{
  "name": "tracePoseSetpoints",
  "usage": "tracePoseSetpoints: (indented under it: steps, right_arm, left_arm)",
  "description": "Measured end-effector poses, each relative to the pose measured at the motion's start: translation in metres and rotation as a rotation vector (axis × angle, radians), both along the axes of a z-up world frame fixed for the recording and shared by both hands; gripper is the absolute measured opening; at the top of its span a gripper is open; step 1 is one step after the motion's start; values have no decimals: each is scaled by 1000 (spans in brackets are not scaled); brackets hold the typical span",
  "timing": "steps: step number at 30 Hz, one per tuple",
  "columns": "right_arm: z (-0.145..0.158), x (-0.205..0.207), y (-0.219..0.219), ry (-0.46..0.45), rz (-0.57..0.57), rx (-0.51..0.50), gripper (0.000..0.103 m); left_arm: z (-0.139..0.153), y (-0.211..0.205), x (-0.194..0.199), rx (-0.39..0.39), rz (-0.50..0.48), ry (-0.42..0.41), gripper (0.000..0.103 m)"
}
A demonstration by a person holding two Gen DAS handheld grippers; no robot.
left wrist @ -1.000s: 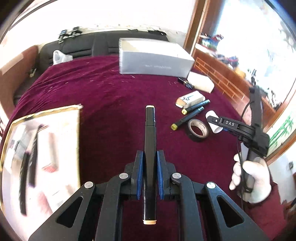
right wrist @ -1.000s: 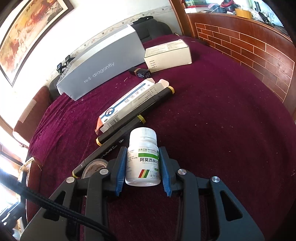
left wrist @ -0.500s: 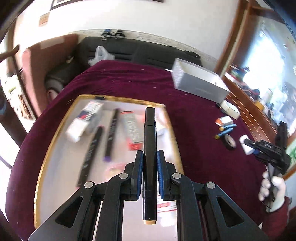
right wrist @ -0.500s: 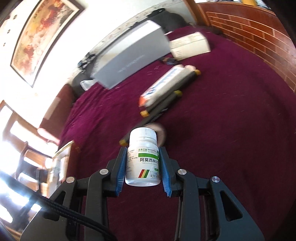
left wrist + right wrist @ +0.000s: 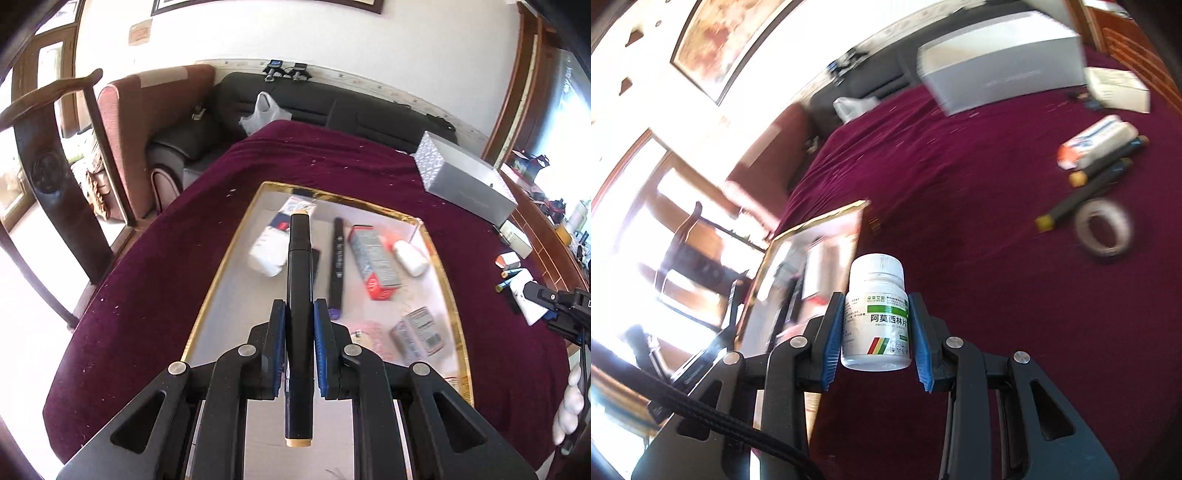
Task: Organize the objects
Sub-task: 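Carry the marker and pill bottle toward the white tray, then lower the marker and pill bottle into the tray and open both tools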
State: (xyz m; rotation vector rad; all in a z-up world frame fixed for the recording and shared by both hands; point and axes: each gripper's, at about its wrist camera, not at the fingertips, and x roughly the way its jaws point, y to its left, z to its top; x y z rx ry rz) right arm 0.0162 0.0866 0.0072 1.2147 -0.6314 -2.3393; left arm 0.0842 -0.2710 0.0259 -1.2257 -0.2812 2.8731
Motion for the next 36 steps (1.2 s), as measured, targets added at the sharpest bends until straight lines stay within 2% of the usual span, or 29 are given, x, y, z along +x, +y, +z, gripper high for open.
tracePoseSetpoints:
  steps: [6,11,19,29,36]
  right_arm:
    - [-8,-9,-52,-26,97,-14,32]
    - [-16,-13,-85,-45,142,15,32]
    - [-21,-29,-106,-63,144,68,32]
    - [-33,-60,-126,-90,141,166,32]
    - [-40,-72,-147,-62,137,310,32]
  left_arm:
    - [-16,-16,3,58,-15,-35,12]
    - [-23,-8,9,99,-69,-58,12]
    - [-33,13,5,65,-138,-92,12]
    - [-46,12,-2,26,-147,-135,12]
    - [-52,10,-5,32,-153,-151,12]
